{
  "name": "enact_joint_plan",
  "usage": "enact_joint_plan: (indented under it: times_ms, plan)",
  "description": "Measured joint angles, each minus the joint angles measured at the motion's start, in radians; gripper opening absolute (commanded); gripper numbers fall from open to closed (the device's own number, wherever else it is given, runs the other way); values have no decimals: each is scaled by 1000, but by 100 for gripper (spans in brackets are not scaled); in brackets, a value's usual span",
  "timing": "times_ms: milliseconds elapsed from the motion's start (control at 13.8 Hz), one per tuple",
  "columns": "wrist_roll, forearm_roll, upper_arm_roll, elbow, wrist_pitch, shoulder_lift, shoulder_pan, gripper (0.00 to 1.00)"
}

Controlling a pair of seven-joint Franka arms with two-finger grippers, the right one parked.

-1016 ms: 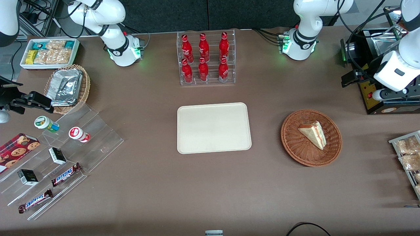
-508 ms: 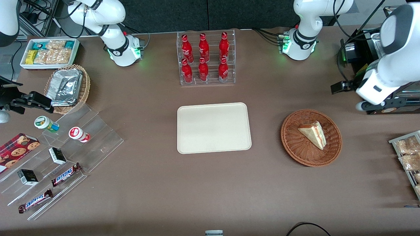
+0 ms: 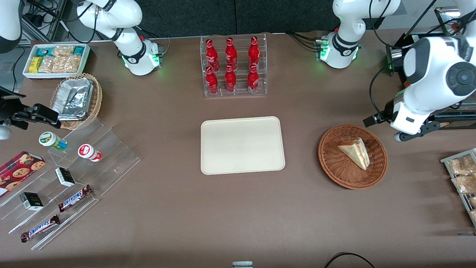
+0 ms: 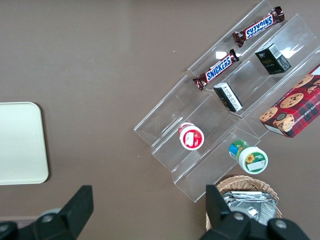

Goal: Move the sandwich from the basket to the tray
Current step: 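Move the left gripper toward the sandwich in the wicker basket, then lower the open left gripper around the wrapped sandwich and close it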

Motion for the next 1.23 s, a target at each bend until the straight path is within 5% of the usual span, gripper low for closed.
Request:
enact_joint_plan:
  times_ms: [363, 1234]
  plan:
    - [-157, 0, 0, -120, 263, 48, 1, 100]
    - [-330, 0, 1, -146, 518, 240, 7, 100]
